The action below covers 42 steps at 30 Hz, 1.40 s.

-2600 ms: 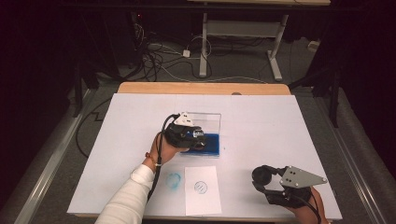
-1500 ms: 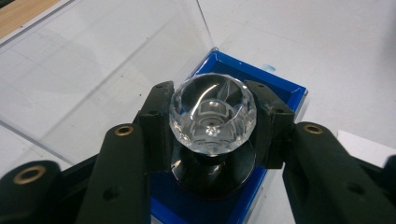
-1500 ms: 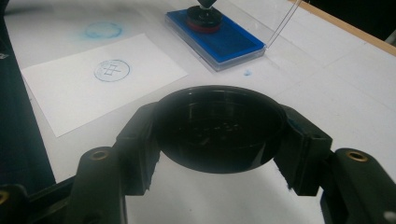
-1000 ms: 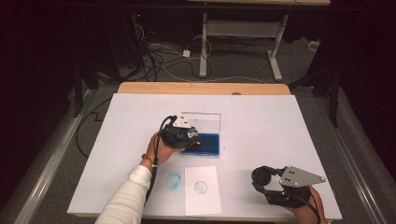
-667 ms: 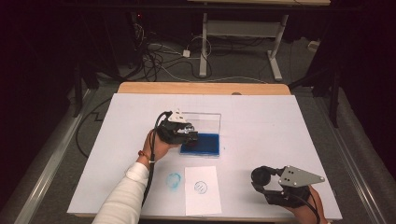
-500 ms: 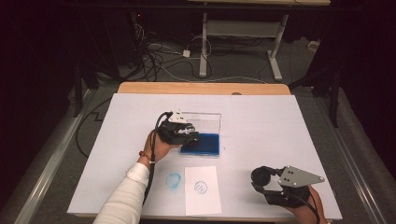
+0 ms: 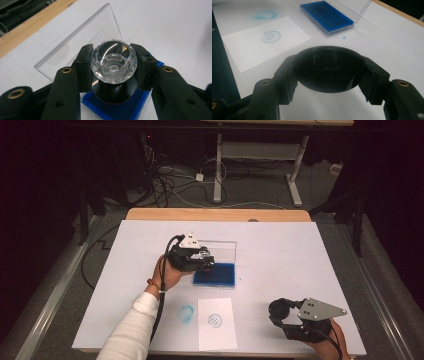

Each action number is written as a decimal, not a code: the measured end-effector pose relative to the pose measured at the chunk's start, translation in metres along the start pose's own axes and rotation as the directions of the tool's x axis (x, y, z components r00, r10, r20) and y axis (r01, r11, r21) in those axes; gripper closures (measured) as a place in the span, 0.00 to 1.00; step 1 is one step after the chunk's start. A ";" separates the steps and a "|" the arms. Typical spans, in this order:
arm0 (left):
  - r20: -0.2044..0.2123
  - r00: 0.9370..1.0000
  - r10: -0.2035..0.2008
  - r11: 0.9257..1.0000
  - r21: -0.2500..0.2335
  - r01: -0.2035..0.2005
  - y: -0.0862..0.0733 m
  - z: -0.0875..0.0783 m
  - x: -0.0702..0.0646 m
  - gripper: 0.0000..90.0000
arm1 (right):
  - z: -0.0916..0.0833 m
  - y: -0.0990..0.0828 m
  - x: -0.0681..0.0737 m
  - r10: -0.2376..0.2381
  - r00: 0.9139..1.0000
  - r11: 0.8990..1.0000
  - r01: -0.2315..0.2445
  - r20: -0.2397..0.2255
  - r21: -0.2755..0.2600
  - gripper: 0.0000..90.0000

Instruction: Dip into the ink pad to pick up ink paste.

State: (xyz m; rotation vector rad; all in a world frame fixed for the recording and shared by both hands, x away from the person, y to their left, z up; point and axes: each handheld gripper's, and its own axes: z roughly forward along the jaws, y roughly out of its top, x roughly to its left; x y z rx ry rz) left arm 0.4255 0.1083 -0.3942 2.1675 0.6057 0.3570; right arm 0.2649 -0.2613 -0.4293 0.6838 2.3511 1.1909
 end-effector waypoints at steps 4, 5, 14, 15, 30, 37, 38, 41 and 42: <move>-0.003 1.000 0.009 1.000 0.002 -0.009 0.002 -0.005 -0.002 0.60 | 0.000 0.000 0.000 -0.001 1.000 1.000 0.001 -0.002 0.001 0.42; -0.006 1.000 0.009 1.000 0.008 -0.008 0.002 -0.005 -0.002 0.60 | 0.000 0.000 0.001 -0.002 1.000 1.000 0.002 -0.001 0.000 0.42; 0.027 1.000 -0.007 0.998 0.056 0.005 -0.009 0.013 -0.003 0.60 | 0.000 0.000 0.001 -0.002 1.000 1.000 0.002 -0.004 0.007 0.42; 0.029 1.000 -0.004 0.998 0.069 0.002 -0.011 0.016 -0.002 0.60 | 0.000 0.000 0.000 -0.001 1.000 1.000 0.001 -0.004 0.007 0.42; 0.047 0.998 -0.045 0.995 0.088 0.041 -0.029 0.034 -0.001 0.60 | 0.001 -0.001 0.001 -0.006 1.000 1.000 0.006 -0.006 0.018 0.42; 0.044 0.998 -0.047 0.995 0.086 0.043 -0.031 0.034 -0.003 0.60 | 0.001 -0.001 0.001 -0.001 1.000 1.000 0.001 -0.005 0.018 0.42; 0.044 0.998 -0.051 0.995 0.084 0.048 -0.031 0.034 -0.003 0.60 | 0.001 -0.001 0.001 0.001 1.000 1.000 0.000 -0.005 0.017 0.42; 0.039 0.998 -0.049 0.995 0.086 0.045 -0.031 0.034 -0.003 0.60 | 0.001 0.000 0.000 0.001 1.000 1.000 -0.001 -0.002 0.016 0.42; 0.038 0.998 -0.053 0.995 0.083 0.050 -0.031 0.034 -0.003 0.60 | 0.001 0.000 0.000 0.001 1.000 1.000 -0.001 -0.002 0.015 0.42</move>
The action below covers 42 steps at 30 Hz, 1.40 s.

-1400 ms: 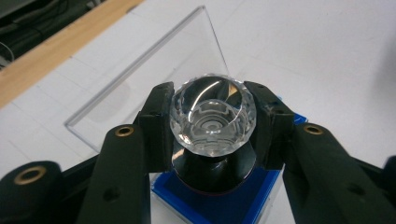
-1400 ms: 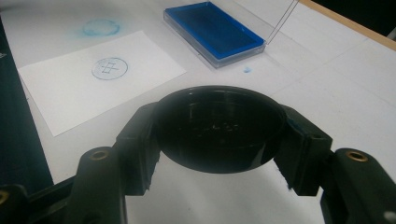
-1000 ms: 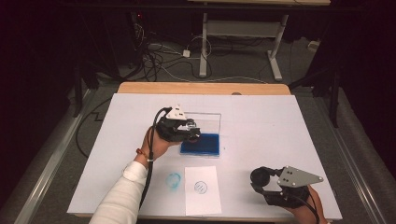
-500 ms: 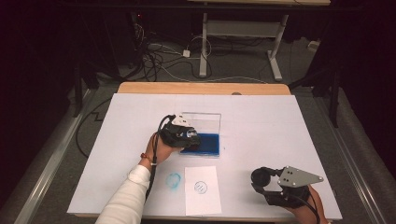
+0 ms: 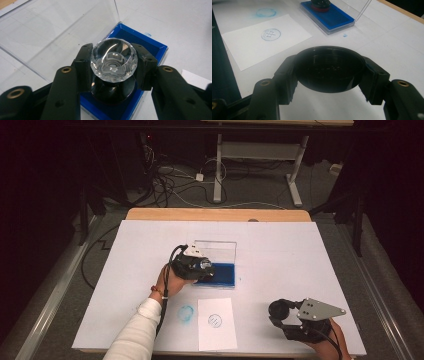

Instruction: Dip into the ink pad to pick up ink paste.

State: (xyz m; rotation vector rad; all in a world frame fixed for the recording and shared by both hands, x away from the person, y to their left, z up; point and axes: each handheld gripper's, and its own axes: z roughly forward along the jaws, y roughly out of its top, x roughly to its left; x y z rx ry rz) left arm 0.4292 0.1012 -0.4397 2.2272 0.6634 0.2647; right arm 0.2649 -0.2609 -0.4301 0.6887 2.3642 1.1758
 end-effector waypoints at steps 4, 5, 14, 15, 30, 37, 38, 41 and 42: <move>0.000 1.000 -0.007 1.000 -0.003 0.007 0.000 0.001 0.001 0.60 | 0.000 0.000 0.001 -0.003 1.000 1.000 0.003 0.003 -0.001 0.42; -0.001 1.000 -0.005 1.000 -0.001 0.005 0.000 0.001 0.001 0.60 | 0.000 0.000 0.001 -0.002 1.000 1.000 0.002 0.004 -0.002 0.42; 0.009 1.000 -0.009 1.000 -0.003 0.009 0.000 0.001 0.002 0.60 | 0.000 0.002 -0.001 -0.002 1.000 1.000 0.002 0.006 -0.013 0.42; 0.010 1.000 -0.007 1.000 -0.003 0.007 0.000 0.001 0.002 0.60 | 0.001 0.003 -0.001 -0.003 1.000 1.000 0.004 0.005 -0.012 0.42; 0.008 1.000 -0.016 1.000 -0.004 0.016 -0.001 0.001 0.001 0.60 | 0.004 0.004 -0.003 -0.002 1.000 1.000 0.002 0.002 -0.010 0.42; 0.002 1.000 -0.019 1.000 0.000 0.019 0.000 0.001 0.000 0.60 | 0.003 0.006 -0.003 -0.003 1.000 1.000 0.003 0.004 -0.019 0.42; 0.000 1.000 -0.017 1.000 0.002 0.017 0.000 0.001 0.000 0.60 | 0.003 0.006 -0.003 -0.003 1.000 1.000 0.003 0.004 -0.019 0.42; -0.004 1.000 -0.016 1.000 0.010 0.016 0.001 -0.001 0.000 0.60 | 0.004 0.006 -0.003 -0.006 1.000 1.000 0.006 0.002 -0.018 0.42; -0.009 1.000 -0.019 1.000 0.009 0.019 0.001 -0.001 0.000 0.60 | 0.004 0.006 -0.003 -0.004 1.000 1.000 0.004 0.003 -0.018 0.42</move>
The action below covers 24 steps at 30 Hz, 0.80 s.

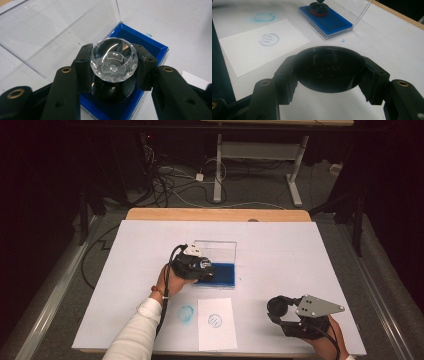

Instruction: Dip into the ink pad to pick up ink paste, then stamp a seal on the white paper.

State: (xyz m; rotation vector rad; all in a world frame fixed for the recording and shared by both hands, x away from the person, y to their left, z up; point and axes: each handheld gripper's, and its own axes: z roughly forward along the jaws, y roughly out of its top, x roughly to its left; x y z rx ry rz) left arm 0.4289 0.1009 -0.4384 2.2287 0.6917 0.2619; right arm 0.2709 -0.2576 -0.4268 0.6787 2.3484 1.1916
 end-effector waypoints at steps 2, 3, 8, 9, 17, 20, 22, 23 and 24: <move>-0.008 1.000 -0.002 1.000 -0.003 0.002 0.000 -0.002 -0.001 0.60 | 0.000 0.000 0.000 0.002 1.000 1.000 -0.002 -0.002 0.001 0.42; -0.010 1.000 -0.006 1.000 -0.016 0.006 0.000 -0.005 0.000 0.60 | 0.000 0.000 0.000 0.000 1.000 1.000 0.000 -0.002 0.002 0.42; -0.014 1.000 0.004 0.996 -0.087 -0.005 0.007 -0.028 -0.002 0.60 | 0.000 0.000 0.001 -0.005 1.000 1.000 0.005 -0.006 -0.004 0.42; -0.013 1.000 0.006 0.995 -0.097 -0.008 0.008 -0.032 -0.002 0.60 | 0.000 -0.001 0.000 -0.005 1.000 1.000 0.005 -0.006 0.000 0.42; -0.009 0.999 0.032 0.988 -0.152 -0.033 0.009 -0.058 -0.009 0.60 | -0.002 0.003 -0.003 0.001 1.000 1.000 -0.001 0.004 -0.018 0.42; -0.007 0.999 0.047 0.985 -0.165 -0.047 0.008 -0.066 -0.013 0.60 | -0.002 0.002 -0.003 0.004 1.000 1.000 -0.004 0.001 -0.016 0.42; 0.001 0.999 0.051 0.983 -0.177 -0.050 0.007 -0.070 -0.016 0.60 | -0.001 0.000 -0.002 0.000 1.000 1.000 0.000 -0.002 -0.008 0.42; 0.005 0.998 0.056 0.982 -0.179 -0.054 0.006 -0.072 -0.018 0.60 | 0.000 0.000 -0.002 -0.001 1.000 1.000 0.001 -0.004 -0.007 0.42; 0.007 0.998 0.060 0.982 -0.179 -0.058 0.006 -0.074 -0.020 0.60 | -0.001 0.001 -0.002 -0.002 1.000 1.000 0.002 -0.002 -0.007 0.42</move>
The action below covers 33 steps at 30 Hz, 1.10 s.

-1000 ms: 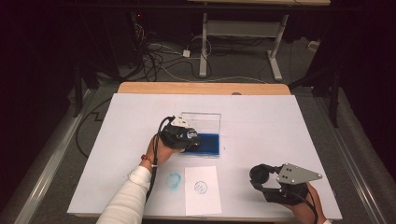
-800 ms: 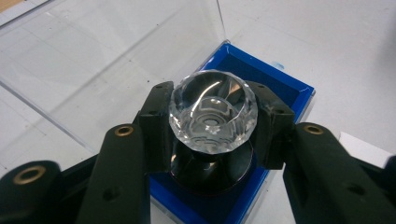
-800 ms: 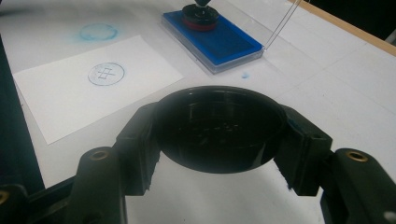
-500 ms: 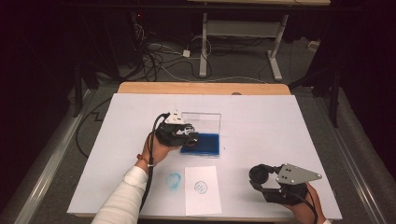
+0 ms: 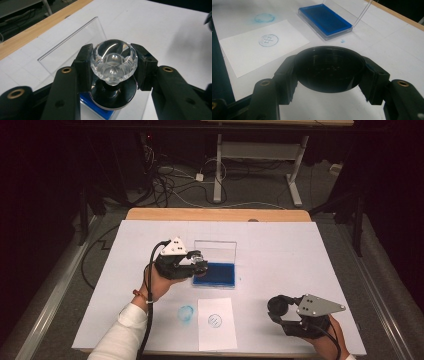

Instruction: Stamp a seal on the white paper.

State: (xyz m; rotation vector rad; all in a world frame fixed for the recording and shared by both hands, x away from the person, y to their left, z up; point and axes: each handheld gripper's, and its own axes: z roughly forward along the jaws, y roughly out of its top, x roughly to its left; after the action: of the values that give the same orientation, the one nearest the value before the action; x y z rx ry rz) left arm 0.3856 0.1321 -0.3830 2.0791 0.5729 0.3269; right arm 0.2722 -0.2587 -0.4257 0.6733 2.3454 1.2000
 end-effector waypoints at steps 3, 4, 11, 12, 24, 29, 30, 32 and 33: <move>0.017 1.000 0.012 1.000 -0.005 -0.012 0.001 -0.005 -0.007 0.60 | -0.001 0.001 0.002 -0.003 1.000 1.000 0.003 -0.003 -0.003 0.42; 0.025 1.000 0.017 1.000 -0.005 -0.016 0.001 -0.006 -0.010 0.60 | -0.001 0.001 0.002 -0.007 1.000 1.000 0.007 -0.003 -0.001 0.42; 0.048 0.998 0.046 0.999 -0.027 -0.045 -0.002 -0.013 -0.030 0.60 | -0.001 0.001 0.003 -0.010 1.000 1.000 0.010 0.002 0.005 0.42; 0.052 0.997 0.051 0.998 -0.035 -0.049 -0.003 -0.014 -0.032 0.60 | -0.001 0.001 0.003 -0.010 1.000 1.000 0.010 0.002 0.007 0.42; 0.092 0.992 0.086 0.994 -0.070 -0.080 -0.010 -0.021 -0.054 0.60 | -0.004 0.001 0.003 -0.007 1.000 1.000 0.008 0.030 -0.006 0.42; 0.105 0.990 0.095 0.994 -0.060 -0.089 -0.016 -0.021 -0.059 0.60 | -0.004 0.001 0.004 -0.009 1.000 1.000 0.009 0.029 -0.004 0.42; 0.111 0.990 0.091 0.995 -0.059 -0.085 -0.017 -0.022 -0.060 0.60 | -0.004 0.001 0.004 -0.008 1.000 1.000 0.008 0.028 -0.003 0.42; 0.110 0.989 0.094 0.994 -0.057 -0.088 -0.019 -0.022 -0.062 0.60 | -0.003 0.000 0.004 -0.009 1.000 1.000 0.009 0.026 -0.002 0.42; 0.116 0.989 0.094 0.994 -0.057 -0.088 -0.019 -0.023 -0.063 0.60 | -0.003 0.000 0.004 -0.009 1.000 1.000 0.009 0.025 -0.001 0.42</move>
State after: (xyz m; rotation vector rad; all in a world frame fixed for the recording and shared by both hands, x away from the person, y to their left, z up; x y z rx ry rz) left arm 0.3169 0.1251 -0.3874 2.0626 0.3953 0.2656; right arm 0.2674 -0.2582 -0.4244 0.6733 2.3247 1.1816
